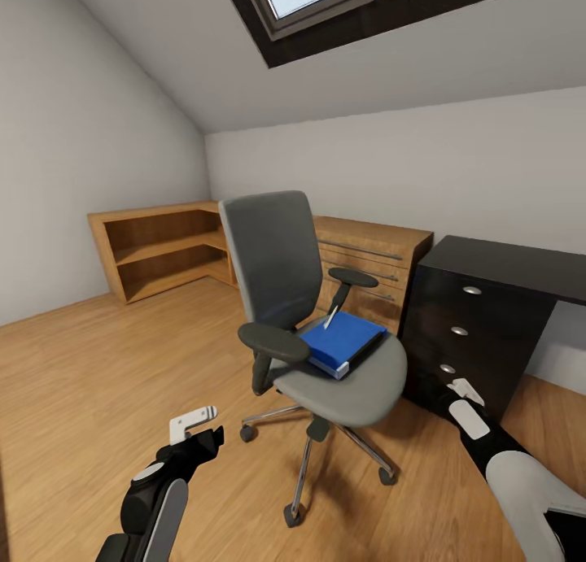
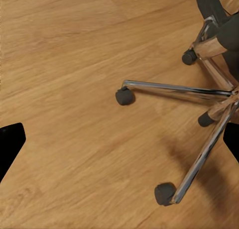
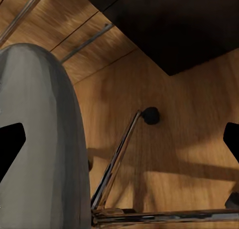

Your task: In the bedroom, organize the workspace by keeping the computer under the desk, ensuring the monitor is on the desk, placing the keyboard on the desk next to the monitor, placing the mouse on the desk next to the keyboard, moving the folder from the swivel chair onto the desk next to the mouse, stacking the notebook on top of the folder with the pen on top of the notebook, and positioning the swivel chair next to the desk.

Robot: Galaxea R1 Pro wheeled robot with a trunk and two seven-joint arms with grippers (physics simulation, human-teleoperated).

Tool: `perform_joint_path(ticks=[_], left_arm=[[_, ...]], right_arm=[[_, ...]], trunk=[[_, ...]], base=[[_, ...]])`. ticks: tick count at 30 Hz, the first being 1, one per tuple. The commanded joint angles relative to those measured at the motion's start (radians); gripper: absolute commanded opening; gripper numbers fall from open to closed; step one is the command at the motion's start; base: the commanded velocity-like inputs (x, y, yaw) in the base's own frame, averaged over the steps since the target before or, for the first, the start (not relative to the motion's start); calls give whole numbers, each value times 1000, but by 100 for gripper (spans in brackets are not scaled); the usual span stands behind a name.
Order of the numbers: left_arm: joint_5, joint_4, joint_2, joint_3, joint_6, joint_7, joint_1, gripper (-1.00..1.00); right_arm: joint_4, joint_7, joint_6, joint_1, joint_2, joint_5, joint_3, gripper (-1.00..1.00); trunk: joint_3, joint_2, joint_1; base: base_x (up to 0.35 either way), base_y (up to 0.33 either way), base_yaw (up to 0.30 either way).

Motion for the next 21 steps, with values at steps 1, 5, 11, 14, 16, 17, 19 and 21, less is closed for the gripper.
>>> perform_joint_path(ticks=[1,5,11,14,16,17,19,21], left_arm=[[11,-1,0,-1,2,10,-1,100],[11,-1,0,0,2,9,-1,100],[11,-1,0,0,2,10,-1,100],[11,-1,0,0,2,10,-1,100],[11,-1,1,0,2,10,-1,100],[11,-1,1,0,2,10,-1,100],[11,-1,1,0,2,10,-1,100],[11,-1,1,0,2,10,-1,100]], right_arm=[[-2,-3,7,0,0,-7,-3,100],[-3,-3,20,0,0,-12,-4,100],[-18,-3,85,0,-1,-54,-8,100],[-23,-3,94,0,-1,-60,-8,100],[-25,-3,98,0,-1,-62,-8,100],[-27,-1,171,0,-24,-70,-23,100],[-27,-2,186,0,-27,-81,-40,100],[-27,-3,207,0,-31,-101,-61,100]], trunk=[[-1,0,0],[-1,0,0],[-1,0,0],[-1,0,0],[-1,0,0],[-1,0,0],[-1,0,0],[-1,0,0]], base=[[0,0,0],[0,0,0],[0,0,0],[0,0,0],[0,0,0],[0,0,0],[0,0,0],[55,-74,0]])
